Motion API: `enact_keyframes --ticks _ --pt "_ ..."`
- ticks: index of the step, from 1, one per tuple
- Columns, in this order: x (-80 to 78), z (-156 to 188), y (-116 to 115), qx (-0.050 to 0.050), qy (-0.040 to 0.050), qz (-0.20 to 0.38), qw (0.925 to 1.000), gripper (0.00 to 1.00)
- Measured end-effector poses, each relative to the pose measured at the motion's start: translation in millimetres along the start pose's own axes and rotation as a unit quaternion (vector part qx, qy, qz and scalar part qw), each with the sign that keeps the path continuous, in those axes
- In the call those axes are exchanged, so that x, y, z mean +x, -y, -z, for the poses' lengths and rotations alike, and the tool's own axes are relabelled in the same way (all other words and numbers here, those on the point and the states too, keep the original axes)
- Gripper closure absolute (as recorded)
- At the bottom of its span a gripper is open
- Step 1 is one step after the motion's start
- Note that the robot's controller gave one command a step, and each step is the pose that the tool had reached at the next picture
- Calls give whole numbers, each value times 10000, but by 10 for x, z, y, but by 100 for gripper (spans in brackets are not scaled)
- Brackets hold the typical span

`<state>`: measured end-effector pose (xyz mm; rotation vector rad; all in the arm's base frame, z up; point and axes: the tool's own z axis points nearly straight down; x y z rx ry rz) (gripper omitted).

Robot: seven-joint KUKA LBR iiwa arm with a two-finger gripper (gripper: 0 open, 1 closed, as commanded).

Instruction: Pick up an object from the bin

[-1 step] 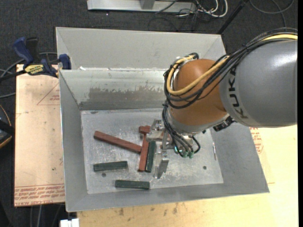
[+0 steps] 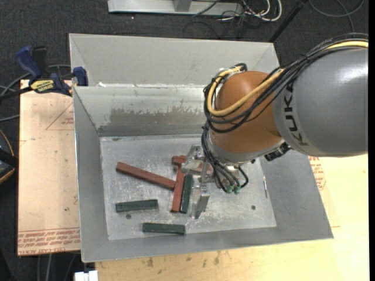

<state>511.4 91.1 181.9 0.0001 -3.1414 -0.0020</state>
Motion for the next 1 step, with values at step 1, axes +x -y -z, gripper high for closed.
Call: enact_keyframes --ticks 1 --pt "-417 -889 -617 -11 38 -71 10000 0"
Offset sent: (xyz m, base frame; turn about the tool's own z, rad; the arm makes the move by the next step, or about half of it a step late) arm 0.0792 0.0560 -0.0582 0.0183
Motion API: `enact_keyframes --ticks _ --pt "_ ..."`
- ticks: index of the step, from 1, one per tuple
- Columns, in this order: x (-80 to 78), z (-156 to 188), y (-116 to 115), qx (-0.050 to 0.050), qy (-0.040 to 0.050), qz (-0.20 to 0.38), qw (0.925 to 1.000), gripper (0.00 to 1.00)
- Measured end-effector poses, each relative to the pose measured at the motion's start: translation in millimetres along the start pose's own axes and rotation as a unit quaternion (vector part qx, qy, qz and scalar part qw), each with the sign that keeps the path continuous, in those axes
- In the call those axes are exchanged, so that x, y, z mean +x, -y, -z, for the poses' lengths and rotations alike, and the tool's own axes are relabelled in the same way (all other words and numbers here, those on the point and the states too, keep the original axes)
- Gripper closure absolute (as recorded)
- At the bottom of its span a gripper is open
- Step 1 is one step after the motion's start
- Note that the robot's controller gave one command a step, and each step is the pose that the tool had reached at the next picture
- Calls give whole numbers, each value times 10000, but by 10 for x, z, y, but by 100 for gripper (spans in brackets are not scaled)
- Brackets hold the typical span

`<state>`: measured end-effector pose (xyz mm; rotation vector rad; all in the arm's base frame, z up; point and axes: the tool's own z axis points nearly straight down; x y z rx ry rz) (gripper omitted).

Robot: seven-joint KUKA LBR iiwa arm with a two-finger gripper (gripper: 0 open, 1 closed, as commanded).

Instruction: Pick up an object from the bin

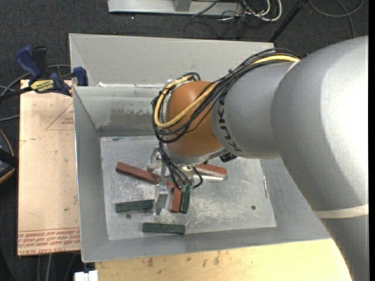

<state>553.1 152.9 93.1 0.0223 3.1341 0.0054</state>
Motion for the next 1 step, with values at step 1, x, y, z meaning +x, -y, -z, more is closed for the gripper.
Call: enact_keyframes --ticks 1 --pt "-230 32 -27 8 -35 -16 10000 0"
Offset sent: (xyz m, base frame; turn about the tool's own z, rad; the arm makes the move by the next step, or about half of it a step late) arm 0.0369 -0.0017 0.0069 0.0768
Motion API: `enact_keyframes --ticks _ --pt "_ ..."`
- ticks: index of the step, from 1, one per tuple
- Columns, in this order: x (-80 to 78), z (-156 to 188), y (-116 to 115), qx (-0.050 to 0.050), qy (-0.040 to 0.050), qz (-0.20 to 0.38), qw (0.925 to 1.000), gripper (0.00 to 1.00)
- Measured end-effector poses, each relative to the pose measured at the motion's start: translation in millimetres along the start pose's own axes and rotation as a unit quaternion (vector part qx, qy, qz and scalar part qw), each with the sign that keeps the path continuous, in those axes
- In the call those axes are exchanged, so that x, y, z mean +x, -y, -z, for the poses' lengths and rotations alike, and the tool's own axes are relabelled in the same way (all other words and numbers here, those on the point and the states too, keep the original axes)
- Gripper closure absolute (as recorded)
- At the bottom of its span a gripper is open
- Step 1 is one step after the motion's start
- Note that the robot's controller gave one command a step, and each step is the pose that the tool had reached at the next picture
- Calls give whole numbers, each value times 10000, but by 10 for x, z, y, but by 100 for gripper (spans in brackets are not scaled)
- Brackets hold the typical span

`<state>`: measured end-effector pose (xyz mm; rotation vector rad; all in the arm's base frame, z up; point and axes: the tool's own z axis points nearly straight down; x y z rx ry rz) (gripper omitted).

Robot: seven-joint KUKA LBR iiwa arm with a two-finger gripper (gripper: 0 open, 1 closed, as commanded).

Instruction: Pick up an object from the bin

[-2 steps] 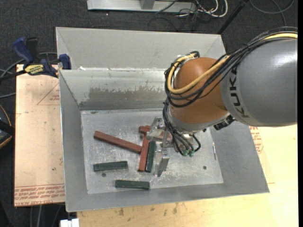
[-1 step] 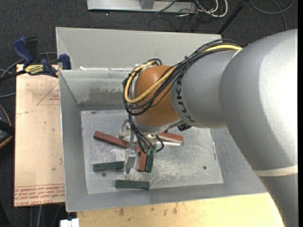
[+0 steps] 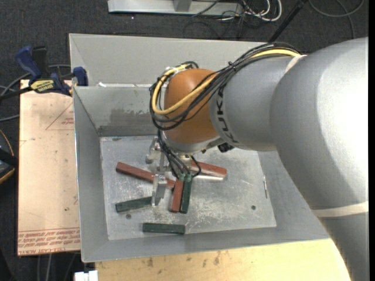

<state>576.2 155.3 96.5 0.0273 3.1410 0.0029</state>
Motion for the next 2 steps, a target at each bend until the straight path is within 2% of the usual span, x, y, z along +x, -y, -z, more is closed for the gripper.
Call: enact_keyframes --ticks 1,2 --pt "-121 100 24 -6 30 -271 9996 0" --pt "-149 -191 -3 -5 28 -1196 9928 0"
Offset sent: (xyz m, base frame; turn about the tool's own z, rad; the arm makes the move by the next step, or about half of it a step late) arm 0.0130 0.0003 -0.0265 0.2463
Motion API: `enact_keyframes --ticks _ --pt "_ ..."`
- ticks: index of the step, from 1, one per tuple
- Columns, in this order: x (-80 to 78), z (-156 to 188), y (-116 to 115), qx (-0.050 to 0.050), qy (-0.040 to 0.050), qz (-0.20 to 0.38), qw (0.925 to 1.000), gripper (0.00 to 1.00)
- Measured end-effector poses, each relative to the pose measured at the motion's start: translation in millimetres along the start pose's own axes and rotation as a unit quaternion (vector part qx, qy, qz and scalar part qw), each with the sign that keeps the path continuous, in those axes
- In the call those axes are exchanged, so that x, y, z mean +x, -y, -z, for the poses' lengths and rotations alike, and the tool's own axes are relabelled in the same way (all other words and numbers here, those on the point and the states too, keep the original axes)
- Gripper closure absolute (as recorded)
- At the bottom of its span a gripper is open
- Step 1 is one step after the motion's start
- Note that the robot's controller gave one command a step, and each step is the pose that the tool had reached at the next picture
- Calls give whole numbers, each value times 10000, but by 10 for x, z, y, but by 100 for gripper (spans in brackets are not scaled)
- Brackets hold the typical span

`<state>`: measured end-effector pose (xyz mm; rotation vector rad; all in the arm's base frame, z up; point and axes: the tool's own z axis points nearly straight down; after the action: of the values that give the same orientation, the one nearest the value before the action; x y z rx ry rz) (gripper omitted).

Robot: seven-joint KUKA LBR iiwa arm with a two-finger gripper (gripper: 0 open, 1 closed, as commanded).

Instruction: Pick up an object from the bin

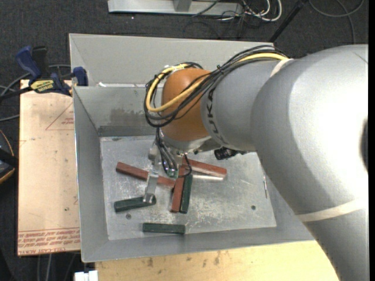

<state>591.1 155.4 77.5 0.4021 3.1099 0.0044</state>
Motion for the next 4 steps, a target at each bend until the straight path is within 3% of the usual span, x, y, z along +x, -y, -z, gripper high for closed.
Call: enact_keyframes --ticks 1,2,4 --pt "12 -12 -142 -32 62 -159 9998 100" --pt "12 -12 -141 -32 62 -160 9998 100" --pt "50 198 -123 20 -37 -157 9999 100"
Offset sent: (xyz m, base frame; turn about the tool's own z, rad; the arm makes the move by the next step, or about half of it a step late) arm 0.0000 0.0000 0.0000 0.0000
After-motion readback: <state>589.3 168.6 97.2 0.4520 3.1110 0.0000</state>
